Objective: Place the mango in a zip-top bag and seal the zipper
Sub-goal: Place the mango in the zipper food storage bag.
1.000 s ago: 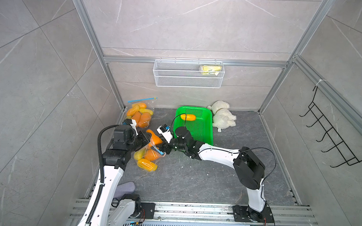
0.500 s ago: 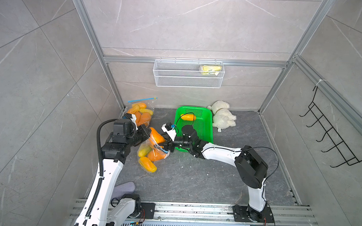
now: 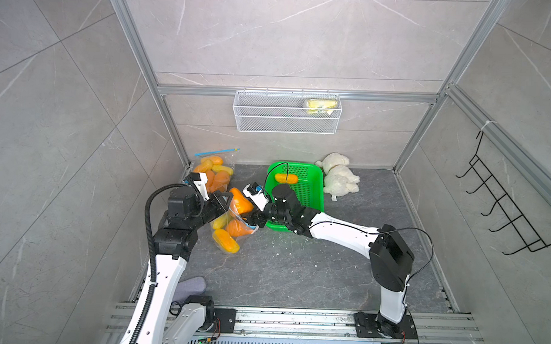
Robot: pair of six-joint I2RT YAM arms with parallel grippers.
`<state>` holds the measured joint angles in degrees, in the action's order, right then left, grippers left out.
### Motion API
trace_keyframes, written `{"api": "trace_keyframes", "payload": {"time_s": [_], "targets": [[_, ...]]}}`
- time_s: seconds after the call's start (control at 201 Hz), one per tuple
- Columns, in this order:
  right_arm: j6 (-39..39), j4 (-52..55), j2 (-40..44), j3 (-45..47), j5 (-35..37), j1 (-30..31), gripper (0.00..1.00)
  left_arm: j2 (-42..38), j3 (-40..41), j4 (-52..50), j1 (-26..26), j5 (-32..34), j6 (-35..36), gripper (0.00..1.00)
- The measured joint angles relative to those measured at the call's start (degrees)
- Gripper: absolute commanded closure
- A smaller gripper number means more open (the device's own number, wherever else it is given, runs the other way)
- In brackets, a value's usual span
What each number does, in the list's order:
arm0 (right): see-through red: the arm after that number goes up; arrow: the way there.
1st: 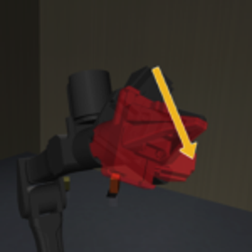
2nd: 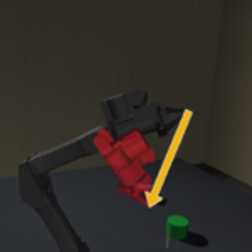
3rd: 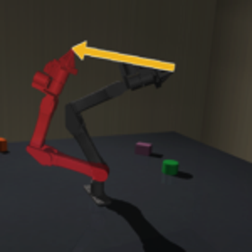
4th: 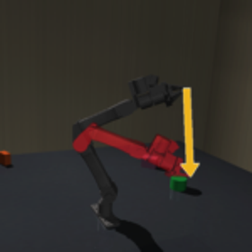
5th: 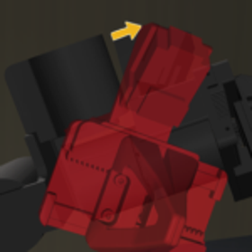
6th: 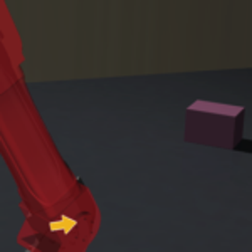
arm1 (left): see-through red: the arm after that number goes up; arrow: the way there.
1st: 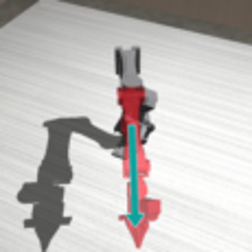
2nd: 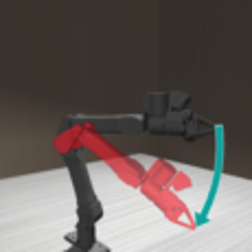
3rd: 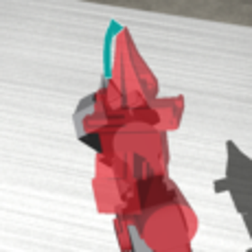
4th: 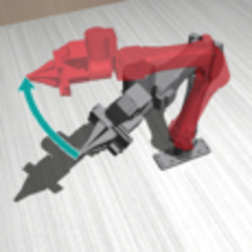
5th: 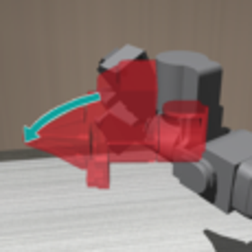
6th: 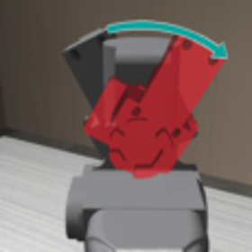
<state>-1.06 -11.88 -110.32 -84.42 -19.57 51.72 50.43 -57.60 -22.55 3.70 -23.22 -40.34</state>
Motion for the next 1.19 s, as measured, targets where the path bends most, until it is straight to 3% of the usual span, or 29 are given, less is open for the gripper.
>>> {"api": "trace_keyframes", "payload": {"time_s": [0.189, 0.314, 0.423, 0.672, 0.772, 0.876, 0.941, 1.065, 1.195], "targets": [[-12.31, -15.34, 0.81, 6.95, -4.79, -0.28, 0.64, 0.31, 0.33, 3.76, 0.00, -1.70, -1.05, 1.00], [-22.58, -30.91, -1.86, 10.34, -5.38, -0.09, 0.58, 0.76, 0.33, 5.60, 0.00, -2.03, -1.46, 1.00], [-27.47, -35.85, -4.90, 10.34, -1.64, 0.63, 0.55, 0.76, 0.33, 6.19, 0.00, -1.99, -1.64, 1.00], [-28.96, -33.94, -5.31, 9.60, 16.55, 4.74, 0.47, 0.76, 1.75, 7.63, 0.00, -2.10, -3.17, 1.00], [-27.02, -32.74, -5.31, 8.94, 17.92, 5.49, 0.40, 0.94, 2.25, 8.07, 0.00, -2.29, -3.61, 1.00], [-23.58, -32.98, -5.29, 9.16, 15.43, 5.46, 0.22, 1.36, 2.25, 8.17, 0.00, -2.27, -3.63, 1.00], [-21.62, -33.55, -5.18, 10.12, 13.86, 5.40, 0.00, 1.68, 2.25, 7.69, 0.00, -2.23, -3.61, 1.00], [-18.10, -34.18, -4.17, 13.60, 11.21, 5.25, 0.00, 2.56, 2.25, 5.95, 0.07, -2.12, -3.58, 1.00], [-15.61, -32.26, -2.05, 15.34, 10.01, 5.09, 0.07, 3.50, 2.25, 4.52, 0.15, -1.42, -3.58, 1.00]]}}
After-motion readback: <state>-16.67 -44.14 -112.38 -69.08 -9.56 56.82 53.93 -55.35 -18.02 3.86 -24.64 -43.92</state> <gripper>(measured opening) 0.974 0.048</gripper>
